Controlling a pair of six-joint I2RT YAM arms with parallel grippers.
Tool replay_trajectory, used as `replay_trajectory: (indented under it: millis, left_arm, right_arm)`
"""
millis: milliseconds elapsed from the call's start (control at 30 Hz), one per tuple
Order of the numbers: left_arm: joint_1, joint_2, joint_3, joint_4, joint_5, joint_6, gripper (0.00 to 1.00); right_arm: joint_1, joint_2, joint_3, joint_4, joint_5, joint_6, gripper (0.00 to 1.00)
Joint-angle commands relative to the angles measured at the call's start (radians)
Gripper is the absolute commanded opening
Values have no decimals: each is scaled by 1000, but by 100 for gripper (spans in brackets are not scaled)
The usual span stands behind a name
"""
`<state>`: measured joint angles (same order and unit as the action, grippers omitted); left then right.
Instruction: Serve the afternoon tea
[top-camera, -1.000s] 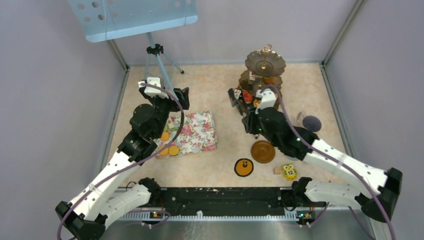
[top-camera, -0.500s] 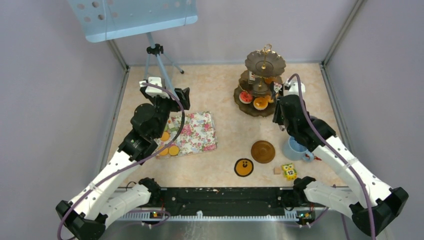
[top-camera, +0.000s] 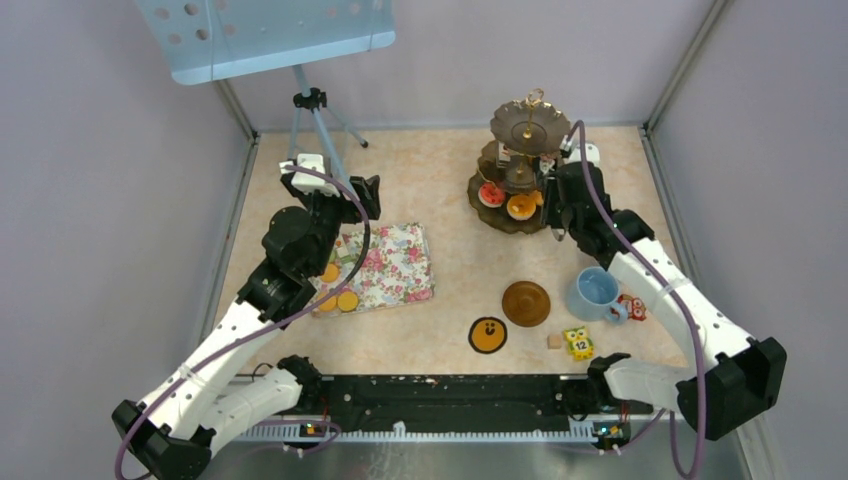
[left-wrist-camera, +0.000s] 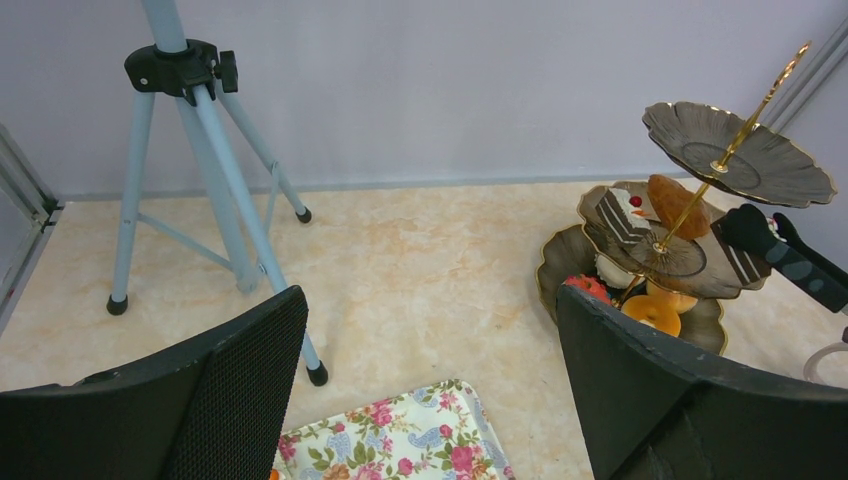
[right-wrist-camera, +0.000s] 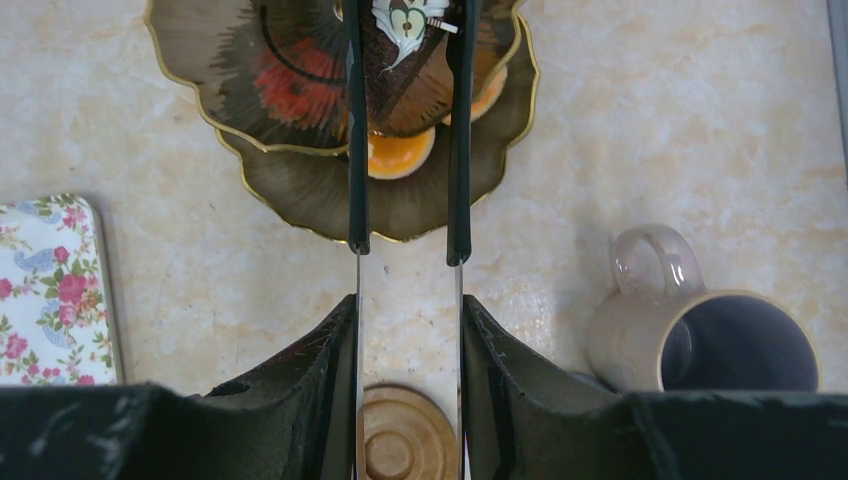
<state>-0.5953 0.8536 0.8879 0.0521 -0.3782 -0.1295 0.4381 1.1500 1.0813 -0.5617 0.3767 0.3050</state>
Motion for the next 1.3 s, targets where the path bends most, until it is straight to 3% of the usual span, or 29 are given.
replay_trajectory:
  millis: [0, 433, 867, 1100, 1267]
  left_arm:
    - [-1, -2, 17, 38, 1, -5, 99]
    - [-1, 4, 17, 37, 11, -11, 99]
    - [-1, 5, 18, 37, 26, -17, 99]
    - [0, 11, 18, 36, 36, -23, 99]
    - [0, 2, 21, 31, 12, -14, 99]
  right_arm:
    - [-14, 29, 78, 79, -34, -33, 26]
    - [-28, 41, 103, 49, -56, -40, 49]
    - [-28, -193, 47, -84, -282, -100, 44]
    - [-2, -268, -80, 84, -667, -85, 43]
    - [200, -124, -149, 308, -668, 13, 43]
